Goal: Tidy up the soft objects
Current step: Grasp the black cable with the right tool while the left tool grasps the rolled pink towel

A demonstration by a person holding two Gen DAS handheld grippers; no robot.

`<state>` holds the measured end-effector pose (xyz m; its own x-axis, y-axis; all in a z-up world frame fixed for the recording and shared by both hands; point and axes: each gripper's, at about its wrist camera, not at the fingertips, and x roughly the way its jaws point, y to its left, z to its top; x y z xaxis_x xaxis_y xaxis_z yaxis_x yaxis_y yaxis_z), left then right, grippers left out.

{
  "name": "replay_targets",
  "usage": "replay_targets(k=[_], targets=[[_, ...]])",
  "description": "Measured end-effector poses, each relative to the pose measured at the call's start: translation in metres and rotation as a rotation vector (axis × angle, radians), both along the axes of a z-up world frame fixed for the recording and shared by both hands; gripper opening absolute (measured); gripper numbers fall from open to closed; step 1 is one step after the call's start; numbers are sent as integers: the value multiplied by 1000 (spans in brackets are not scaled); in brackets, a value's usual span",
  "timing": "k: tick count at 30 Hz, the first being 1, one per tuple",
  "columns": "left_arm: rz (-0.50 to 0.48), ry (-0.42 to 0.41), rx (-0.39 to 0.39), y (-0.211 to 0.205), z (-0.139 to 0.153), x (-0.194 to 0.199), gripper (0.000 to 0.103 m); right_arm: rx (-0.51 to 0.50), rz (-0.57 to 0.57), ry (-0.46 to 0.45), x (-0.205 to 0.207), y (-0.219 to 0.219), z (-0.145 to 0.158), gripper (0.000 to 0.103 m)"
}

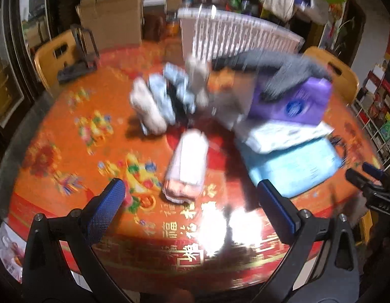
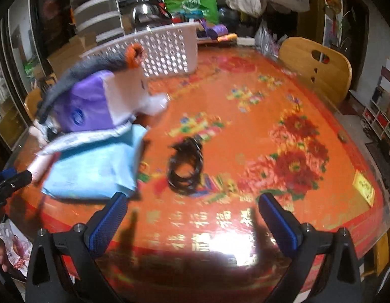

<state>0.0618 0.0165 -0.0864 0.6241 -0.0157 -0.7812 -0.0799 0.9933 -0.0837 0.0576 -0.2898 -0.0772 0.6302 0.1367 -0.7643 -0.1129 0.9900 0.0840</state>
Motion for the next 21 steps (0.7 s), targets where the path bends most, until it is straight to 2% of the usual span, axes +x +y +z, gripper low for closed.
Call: replay_targets(k=[3, 4, 8, 16, 18, 21], targets=[[-9, 46, -17, 0, -21, 9, 103, -42, -5, 0, 3, 1, -9, 103], [0, 29, 18, -2, -20, 8, 103, -53, -5, 1, 3, 1, -11, 103], [-16, 20, 49, -8, -22, 12, 103, -88, -6, -10, 10, 5, -14, 103], [-2, -12, 46, 9, -25, 32, 103, -82, 11, -25, 24, 6, -14, 103], [0, -18, 46, 13, -26, 36, 103, -81, 16, -30, 26, 7, -13, 99], [-12, -27, 49, 16, -27, 41, 102, -81, 35, -37, 27, 10, -11, 86]])
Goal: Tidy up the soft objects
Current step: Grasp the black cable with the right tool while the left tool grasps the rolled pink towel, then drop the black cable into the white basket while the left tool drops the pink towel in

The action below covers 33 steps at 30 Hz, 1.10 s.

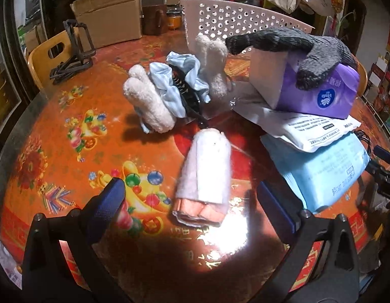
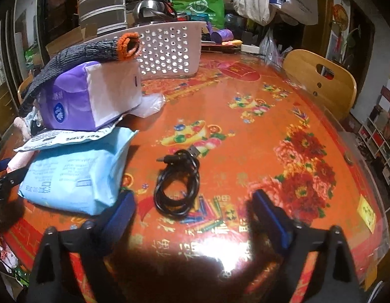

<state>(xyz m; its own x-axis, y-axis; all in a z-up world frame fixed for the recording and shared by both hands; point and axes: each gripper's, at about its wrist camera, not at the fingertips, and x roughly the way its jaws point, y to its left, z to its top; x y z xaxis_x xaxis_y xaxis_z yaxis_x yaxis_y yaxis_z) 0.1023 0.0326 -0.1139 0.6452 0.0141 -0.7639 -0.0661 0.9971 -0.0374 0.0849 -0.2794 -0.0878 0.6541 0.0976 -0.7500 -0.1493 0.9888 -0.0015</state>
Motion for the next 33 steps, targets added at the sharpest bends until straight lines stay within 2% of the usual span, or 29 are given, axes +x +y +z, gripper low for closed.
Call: replay_targets(k=[2, 3, 5, 7, 8, 9, 10, 21, 33], targets=[[-10, -9, 1, -2, 0, -3, 94, -2, 4, -1, 2, 2, 2, 72], [-17, -15, 2, -2, 1, -3, 89, -2, 7, -1, 3, 2, 3, 68], [-21, -27, 2, -5, 3, -6, 73, -3, 7, 0, 6, 3, 5, 51], [-37, -29, 0, -4, 5, -3, 65, -2, 11, 4, 8, 3, 6, 44], [-40, -32, 0, -4, 5, -4, 54, -2, 14, 2, 8, 3, 6, 36], [-43, -38, 1, -3, 5, -4, 46, -2, 17, 0, 8, 4, 6, 34], [-50, -43, 0, -5, 6, -6, 31, -3, 20, 0, 8, 4, 6, 34], [-44, -64, -23, 2, 10, -16, 30, 53, 19, -39, -5, -3, 18, 33], [-49, -119, -38, 9, 47, -20, 30, 61, 36, -117, 3, 1, 56, 33]])
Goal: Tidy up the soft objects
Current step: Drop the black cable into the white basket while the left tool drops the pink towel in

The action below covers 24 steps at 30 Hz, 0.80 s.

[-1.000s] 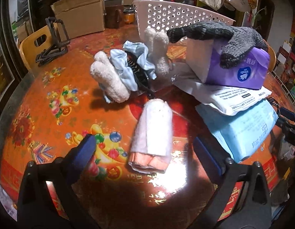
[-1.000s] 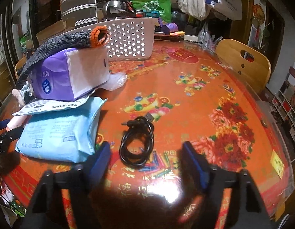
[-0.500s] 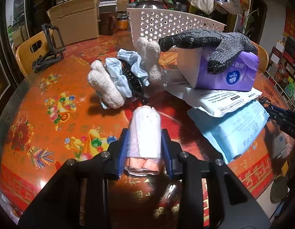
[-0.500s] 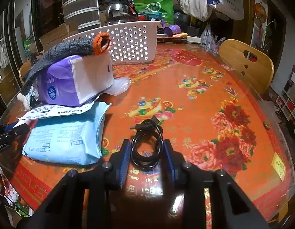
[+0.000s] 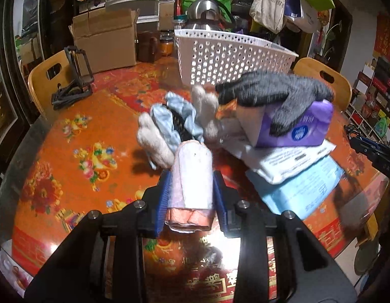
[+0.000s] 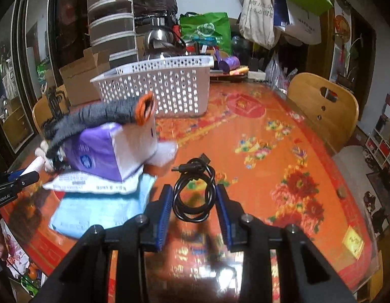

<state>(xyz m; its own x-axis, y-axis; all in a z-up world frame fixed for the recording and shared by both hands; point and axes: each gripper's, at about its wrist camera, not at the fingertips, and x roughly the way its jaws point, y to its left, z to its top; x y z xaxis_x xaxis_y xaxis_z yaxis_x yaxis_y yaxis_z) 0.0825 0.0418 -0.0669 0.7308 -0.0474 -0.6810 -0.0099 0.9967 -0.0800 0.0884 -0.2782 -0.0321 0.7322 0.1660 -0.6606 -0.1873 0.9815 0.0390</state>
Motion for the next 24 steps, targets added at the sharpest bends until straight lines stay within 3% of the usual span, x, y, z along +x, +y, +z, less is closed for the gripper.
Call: replay_targets(k=[12, 19, 24], targets=[[-26, -76, -7, 12, 78, 31, 30, 10, 43, -69, 38, 11, 53, 33], [-35, -95, -67, 22, 143, 110, 30, 80, 93, -89, 115, 32, 107, 33], [-53, -23, -67, 12, 170, 195, 30, 49, 114, -71, 183, 57, 128, 33]])
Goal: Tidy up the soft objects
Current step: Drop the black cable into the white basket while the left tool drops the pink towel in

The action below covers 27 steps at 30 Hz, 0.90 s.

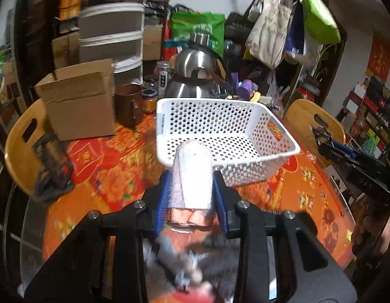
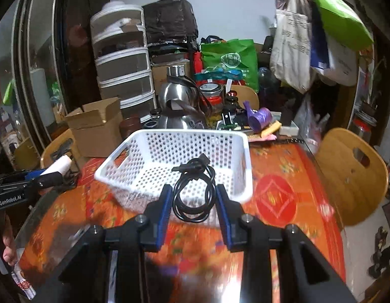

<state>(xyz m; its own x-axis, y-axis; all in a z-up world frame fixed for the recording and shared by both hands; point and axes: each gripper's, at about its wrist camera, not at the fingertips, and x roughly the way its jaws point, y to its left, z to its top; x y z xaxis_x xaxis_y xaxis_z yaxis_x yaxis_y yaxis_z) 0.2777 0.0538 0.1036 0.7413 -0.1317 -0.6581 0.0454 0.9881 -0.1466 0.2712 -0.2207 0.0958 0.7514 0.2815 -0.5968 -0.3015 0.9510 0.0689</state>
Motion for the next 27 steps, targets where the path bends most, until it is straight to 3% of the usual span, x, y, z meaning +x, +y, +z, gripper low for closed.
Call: replay_targets(k=[6, 14, 15, 16, 17, 19, 20, 27], targets=[[10, 118, 19, -14, -13, 92, 30, -27, 1, 93, 70, 14, -21, 33], [12, 153, 41, -27, -45, 137, 33, -20, 18, 127, 95, 17, -48, 34], [19, 150, 35, -27, -46, 135, 36, -19, 17, 125, 96, 17, -50, 34], [24, 150, 30, -26, -47, 136, 53, -22, 19, 128, 99, 17, -51, 39], [28, 148, 30, -26, -48, 138, 77, -25, 22, 136, 100, 18, -53, 55], [55, 124, 51, -25, -47, 136, 92, -32, 12, 114, 98, 18, -55, 73], [55, 105, 62, -26, -46, 133, 92, -39, 15, 107, 96, 19, -56, 79], [32, 87, 74, -32, -44, 114, 92, -32, 21, 127, 91, 18, -60, 79]])
